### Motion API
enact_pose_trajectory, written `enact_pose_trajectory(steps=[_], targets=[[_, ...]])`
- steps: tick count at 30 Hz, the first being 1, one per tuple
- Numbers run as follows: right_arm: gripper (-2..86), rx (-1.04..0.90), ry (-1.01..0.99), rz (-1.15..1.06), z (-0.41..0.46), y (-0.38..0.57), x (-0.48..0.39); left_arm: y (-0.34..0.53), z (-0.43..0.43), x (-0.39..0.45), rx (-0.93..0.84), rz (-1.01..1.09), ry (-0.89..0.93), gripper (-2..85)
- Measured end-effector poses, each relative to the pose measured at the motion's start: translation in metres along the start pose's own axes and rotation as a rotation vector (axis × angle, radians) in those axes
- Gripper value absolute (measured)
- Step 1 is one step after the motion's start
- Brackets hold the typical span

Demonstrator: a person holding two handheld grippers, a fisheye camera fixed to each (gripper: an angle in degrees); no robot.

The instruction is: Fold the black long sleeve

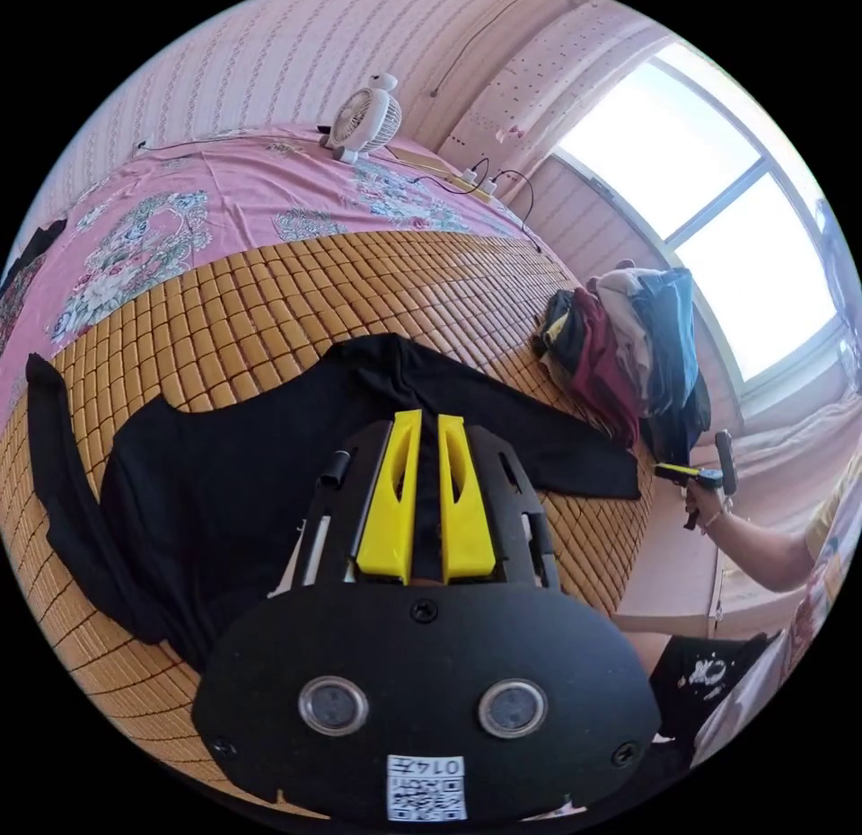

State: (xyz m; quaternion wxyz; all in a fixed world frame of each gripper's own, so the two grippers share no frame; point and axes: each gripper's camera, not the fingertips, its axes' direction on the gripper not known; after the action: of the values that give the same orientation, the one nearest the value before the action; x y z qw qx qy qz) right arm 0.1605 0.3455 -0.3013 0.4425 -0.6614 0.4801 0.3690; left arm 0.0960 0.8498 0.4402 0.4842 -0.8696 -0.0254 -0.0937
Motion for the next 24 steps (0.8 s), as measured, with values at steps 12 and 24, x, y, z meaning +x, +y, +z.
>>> enact_pose_trajectory(steps=[12, 24], targets=[[4.7, 0.137, -0.167, -0.532, -0.080, 0.033, -0.235, 0.272, -0.071, -0.038, -0.085, -0.389, -0.195, 4.2], [6.3, 0.499, -0.491, -1.179, -0.167, 0.009, -0.655, 0.381, -0.041, -0.048, -0.075, -0.298, -0.341, 2.0]])
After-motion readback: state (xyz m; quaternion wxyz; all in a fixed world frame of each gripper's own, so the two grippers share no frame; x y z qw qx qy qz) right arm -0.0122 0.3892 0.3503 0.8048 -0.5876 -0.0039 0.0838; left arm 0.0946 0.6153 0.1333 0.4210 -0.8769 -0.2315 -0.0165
